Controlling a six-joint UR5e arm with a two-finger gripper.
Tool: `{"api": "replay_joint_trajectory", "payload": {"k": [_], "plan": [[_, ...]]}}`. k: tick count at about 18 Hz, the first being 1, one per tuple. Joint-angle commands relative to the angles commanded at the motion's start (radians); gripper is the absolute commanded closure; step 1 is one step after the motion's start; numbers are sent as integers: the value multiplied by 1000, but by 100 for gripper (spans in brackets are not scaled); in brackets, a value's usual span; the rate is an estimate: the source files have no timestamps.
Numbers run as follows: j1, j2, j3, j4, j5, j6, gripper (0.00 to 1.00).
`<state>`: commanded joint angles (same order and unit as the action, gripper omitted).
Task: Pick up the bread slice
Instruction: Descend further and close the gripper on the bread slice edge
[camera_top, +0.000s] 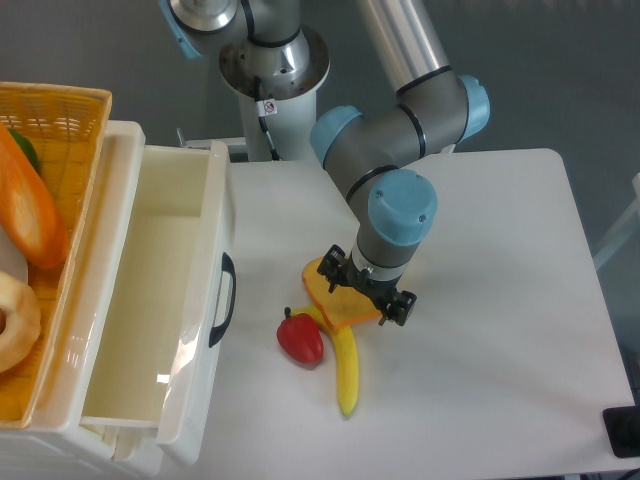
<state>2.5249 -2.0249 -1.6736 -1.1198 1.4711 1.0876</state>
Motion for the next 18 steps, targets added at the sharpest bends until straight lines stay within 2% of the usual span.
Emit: {"api": "replay_joint_trajectory", "payload": {"k": [8, 18], "plan": [[-6, -6, -20, 0, -72, -2, 0], [-11, -28, -23, 2, -86, -3, 0]]}}
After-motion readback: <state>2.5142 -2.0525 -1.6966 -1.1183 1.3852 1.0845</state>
